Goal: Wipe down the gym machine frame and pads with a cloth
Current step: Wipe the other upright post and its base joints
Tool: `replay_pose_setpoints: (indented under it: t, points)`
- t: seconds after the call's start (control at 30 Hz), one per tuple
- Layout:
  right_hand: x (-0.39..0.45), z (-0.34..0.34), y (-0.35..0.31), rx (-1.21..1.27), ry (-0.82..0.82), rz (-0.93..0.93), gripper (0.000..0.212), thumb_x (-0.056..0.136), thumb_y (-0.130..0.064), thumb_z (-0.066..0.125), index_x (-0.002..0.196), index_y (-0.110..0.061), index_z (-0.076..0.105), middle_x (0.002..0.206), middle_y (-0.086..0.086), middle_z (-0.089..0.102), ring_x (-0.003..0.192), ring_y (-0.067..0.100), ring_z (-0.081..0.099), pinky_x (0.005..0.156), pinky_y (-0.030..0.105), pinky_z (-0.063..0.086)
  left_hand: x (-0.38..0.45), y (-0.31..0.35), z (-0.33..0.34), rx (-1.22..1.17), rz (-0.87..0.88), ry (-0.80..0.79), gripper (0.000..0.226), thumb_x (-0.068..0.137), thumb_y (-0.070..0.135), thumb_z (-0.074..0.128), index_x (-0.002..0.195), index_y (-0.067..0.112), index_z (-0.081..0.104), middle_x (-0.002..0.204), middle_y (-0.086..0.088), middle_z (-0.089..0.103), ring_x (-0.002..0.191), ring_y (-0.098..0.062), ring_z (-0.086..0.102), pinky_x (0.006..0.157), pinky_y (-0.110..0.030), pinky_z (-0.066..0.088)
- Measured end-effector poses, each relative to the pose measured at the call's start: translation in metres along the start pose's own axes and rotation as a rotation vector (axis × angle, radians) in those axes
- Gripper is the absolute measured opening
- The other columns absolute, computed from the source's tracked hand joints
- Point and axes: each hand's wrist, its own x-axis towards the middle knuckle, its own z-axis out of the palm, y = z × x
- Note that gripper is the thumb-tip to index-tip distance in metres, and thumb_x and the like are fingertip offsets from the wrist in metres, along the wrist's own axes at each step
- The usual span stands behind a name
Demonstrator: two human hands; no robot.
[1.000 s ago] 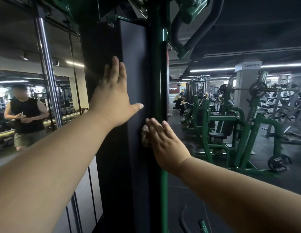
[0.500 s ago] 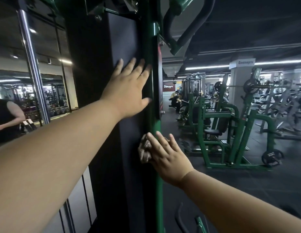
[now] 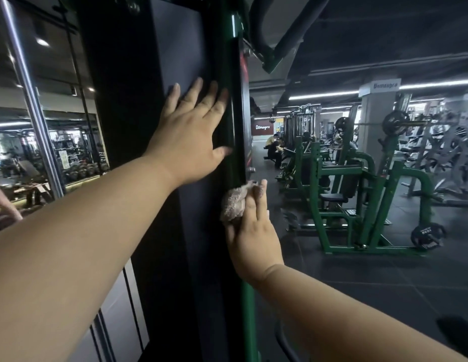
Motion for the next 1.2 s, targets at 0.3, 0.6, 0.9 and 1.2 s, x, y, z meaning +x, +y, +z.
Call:
replay_pose_setpoints:
  t: [0.3,0.6,0.9,1.2]
  points:
    - [-0.043,0.010,0.011,0.263,-0.106,0.282,0.075,0.097,-0.032,0.060,0.162,-0.033,0.023,0.174,-0.015,-0.007,0.153,0.011,0.025,0.111,0.027,0.037,-0.001,0.000,0.003,0.038,0.005,0.010,0.104,0.091,0.069,0.054,0.168,0.016,0.009,0.175,-0.008,0.015,0.163,-0.031,0.004,0.129,-0.056,-0.003]
    - [-0.069,0.031,0.040,0.170,-0.151,0.199,0.093,0.093,-0.021,0.058,0.168,-0.028,0.003,0.174,-0.010,-0.014,0.154,-0.005,-0.010,0.127,0.043,0.026,-0.001,0.000,0.005,0.068,0.010,0.019,0.103,0.092,0.069,0.051,0.167,0.015,0.008,0.175,-0.009,0.014,0.163,-0.032,0.003,0.130,-0.058,-0.002]
    - [-0.091,0.047,0.052,0.211,-0.153,0.170,0.071,0.100,-0.031,0.062,0.161,-0.026,0.027,0.174,-0.011,0.003,0.160,0.010,-0.016,0.128,0.039,0.026,-0.001,0.000,0.007,0.094,0.019,0.030,0.101,0.093,0.068,0.050,0.167,0.014,0.009,0.175,-0.011,0.015,0.163,-0.033,0.003,0.129,-0.058,-0.003]
    - [-0.061,0.018,0.005,0.353,-0.019,0.249,0.097,0.086,-0.007,0.057,0.164,-0.043,0.012,0.168,-0.018,0.018,0.145,-0.006,0.016,0.110,0.025,0.036,0.000,-0.001,0.007,0.113,0.021,0.035,0.101,0.093,0.068,0.048,0.167,0.013,0.008,0.175,-0.012,0.016,0.162,-0.034,0.004,0.129,-0.059,-0.001]
